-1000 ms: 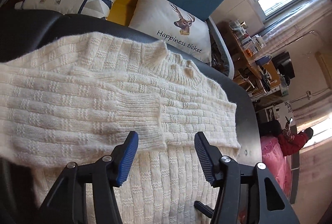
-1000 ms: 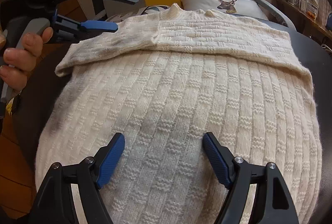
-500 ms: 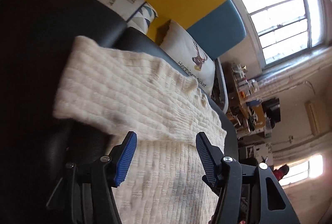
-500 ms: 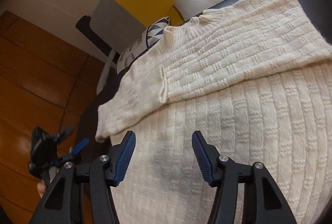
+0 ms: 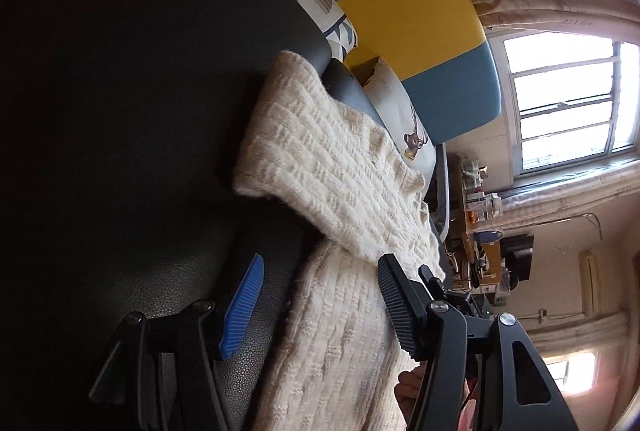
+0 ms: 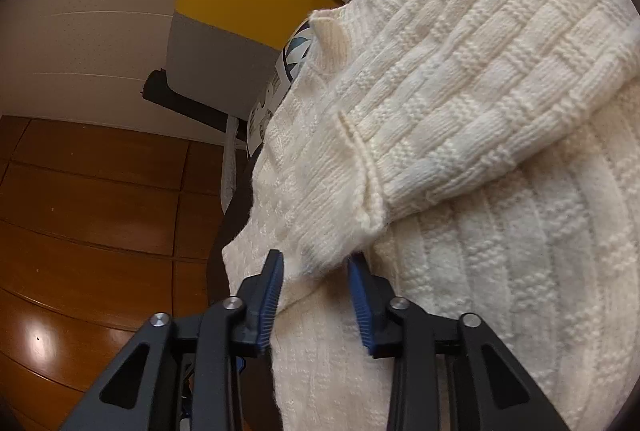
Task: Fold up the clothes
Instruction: 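Grasp the sweater side edge with the right gripper and fold it inward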
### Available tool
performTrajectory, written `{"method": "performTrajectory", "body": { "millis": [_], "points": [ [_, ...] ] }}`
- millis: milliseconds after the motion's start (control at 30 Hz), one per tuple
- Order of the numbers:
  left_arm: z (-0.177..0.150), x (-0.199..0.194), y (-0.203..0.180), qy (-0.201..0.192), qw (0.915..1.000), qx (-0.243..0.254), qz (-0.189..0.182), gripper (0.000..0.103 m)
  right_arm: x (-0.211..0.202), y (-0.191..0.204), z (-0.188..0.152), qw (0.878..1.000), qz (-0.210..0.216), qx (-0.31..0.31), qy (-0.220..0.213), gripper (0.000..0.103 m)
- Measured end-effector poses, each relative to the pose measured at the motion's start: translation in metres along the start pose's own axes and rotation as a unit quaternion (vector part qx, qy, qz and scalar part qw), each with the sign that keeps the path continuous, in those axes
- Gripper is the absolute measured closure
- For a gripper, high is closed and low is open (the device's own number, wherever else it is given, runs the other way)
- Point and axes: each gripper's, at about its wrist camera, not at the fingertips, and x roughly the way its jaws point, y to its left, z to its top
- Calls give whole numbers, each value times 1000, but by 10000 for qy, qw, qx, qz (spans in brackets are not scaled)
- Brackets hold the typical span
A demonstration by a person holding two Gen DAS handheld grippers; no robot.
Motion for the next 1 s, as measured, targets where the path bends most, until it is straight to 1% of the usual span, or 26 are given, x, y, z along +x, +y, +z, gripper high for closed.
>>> {"method": "performTrajectory", "body": {
  "millis": [67, 100, 133, 167, 233, 300, 367, 433, 467, 600, 700, 733, 767, 900, 1000],
  "points": [
    [2, 2, 5, 7, 9999, -111, -38, 43, 10, 1, -1, 9999, -103, 104, -11, 90],
    [3, 3, 7, 10, 9998, -182, -92, 43, 9, 3, -2, 9999, -86, 99, -110, 97],
    [4, 4, 8, 10, 9995, -265, -177, 43, 9, 6, -3, 9997, -99, 72, -191, 97],
    [5, 5, 9, 5, 9991, -341, -249, 43, 10, 10, -3, 9995, -213, -41, -209, 97],
    [6, 6, 11, -38, 9981, -490, -374, 43, 12, 20, -1, 9979, -495, -361, -197, 97],
    [9, 10, 15, -59, 9959, -731, -523, 43, 17, 31, 4, 9934, -889, -716, -140, 98],
    [11, 15, 18, -78, 9924, -1007, -703, 43, 12, 41, 10, 9899, -1042, -947, -150, 98],
    [11, 23, 20, -69, 9876, -1296, -878, 43, -3, 55, 17, 9883, -955, -1148, -302, 98],
    [10, 28, 20, -61, 9853, -1413, -963, 43, -11, 66, 21, 9855, -971, -1334, -384, 98],
    [6, 47, 11, 12, 9792, -1660, -1170, 42, -29, 98, 38, 9746, -1080, -1879, -573, 98],
    [-1, 60, 1, 75, 9744, -1804, -1343, 42, -36, 113, 45, 9723, -1014, -2024, -579, 98],
    [-4, 65, -2, 95, 9726, -1851, -1402, 41, -38, 120, 47, 9706, -994, -2117, -559, 98],
    [-6, 69, -6, 115, 9709, -1897, -1460, 41, -38, 132, 47, 9664, -1016, -2297, -554, 98],
    [-15, 87, -19, 175, 9632, -2102, -1669, 40, -39, 187, 46, 9541, -752, -2851, -517, 98],
    [-9, 100, -25, 97, 9585, -2299, -1686, 39, -48, 228, 45, 9429, -502, -3233, -621, 98]
  ]
}}
